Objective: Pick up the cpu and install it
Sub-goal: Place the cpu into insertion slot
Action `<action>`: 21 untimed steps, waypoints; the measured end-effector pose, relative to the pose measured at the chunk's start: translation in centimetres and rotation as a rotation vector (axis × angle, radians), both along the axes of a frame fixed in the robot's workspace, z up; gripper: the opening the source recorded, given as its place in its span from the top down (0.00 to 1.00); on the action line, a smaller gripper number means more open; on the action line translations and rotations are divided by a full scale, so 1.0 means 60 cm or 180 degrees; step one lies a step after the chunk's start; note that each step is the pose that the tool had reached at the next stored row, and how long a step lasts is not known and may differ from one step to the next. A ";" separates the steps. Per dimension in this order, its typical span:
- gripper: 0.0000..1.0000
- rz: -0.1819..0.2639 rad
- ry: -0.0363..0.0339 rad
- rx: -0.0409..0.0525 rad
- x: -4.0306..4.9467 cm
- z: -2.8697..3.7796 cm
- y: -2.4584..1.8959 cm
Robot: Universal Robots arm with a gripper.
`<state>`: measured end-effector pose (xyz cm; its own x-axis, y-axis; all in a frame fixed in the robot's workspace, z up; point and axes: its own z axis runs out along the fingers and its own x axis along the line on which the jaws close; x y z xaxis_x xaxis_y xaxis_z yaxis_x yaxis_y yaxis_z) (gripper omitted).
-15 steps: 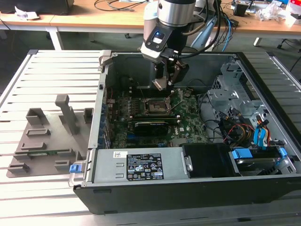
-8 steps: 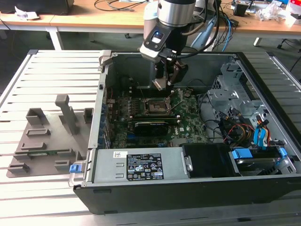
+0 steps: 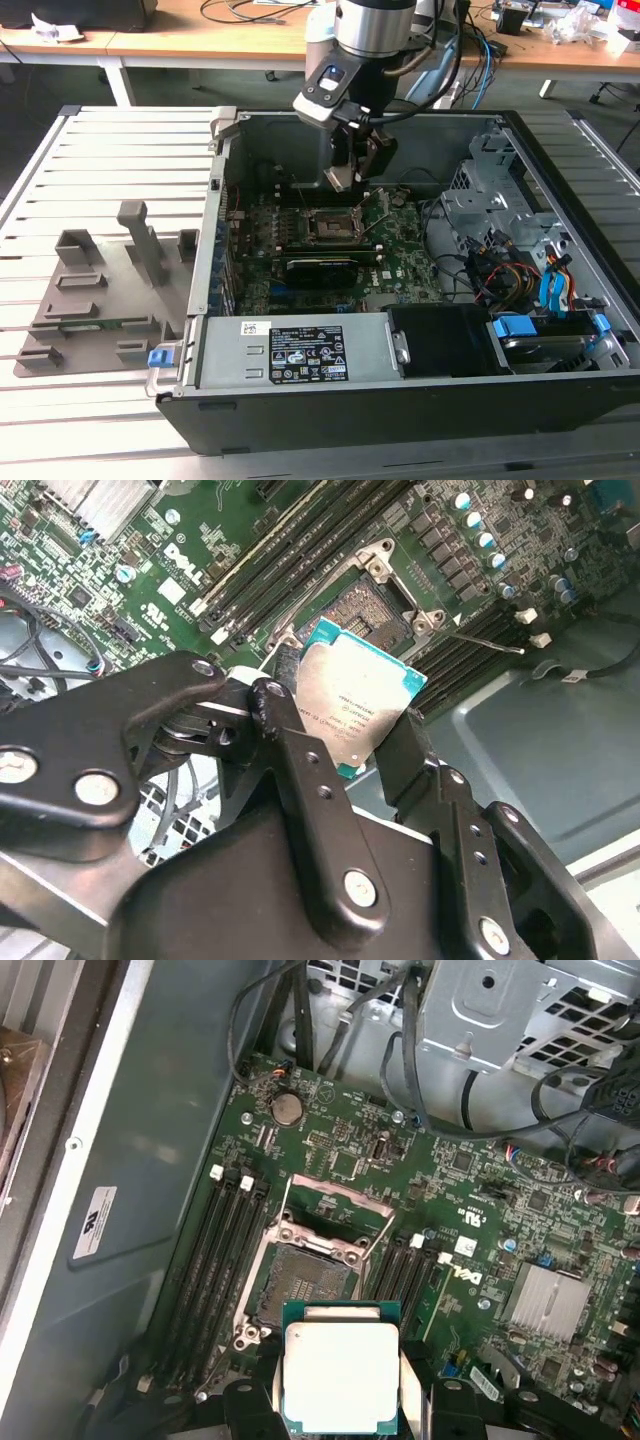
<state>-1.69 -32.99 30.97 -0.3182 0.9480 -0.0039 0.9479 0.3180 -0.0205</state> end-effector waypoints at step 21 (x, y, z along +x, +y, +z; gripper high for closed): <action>0.45 -0.0830 0.0000 -0.0004 0.000 -0.001 0.0000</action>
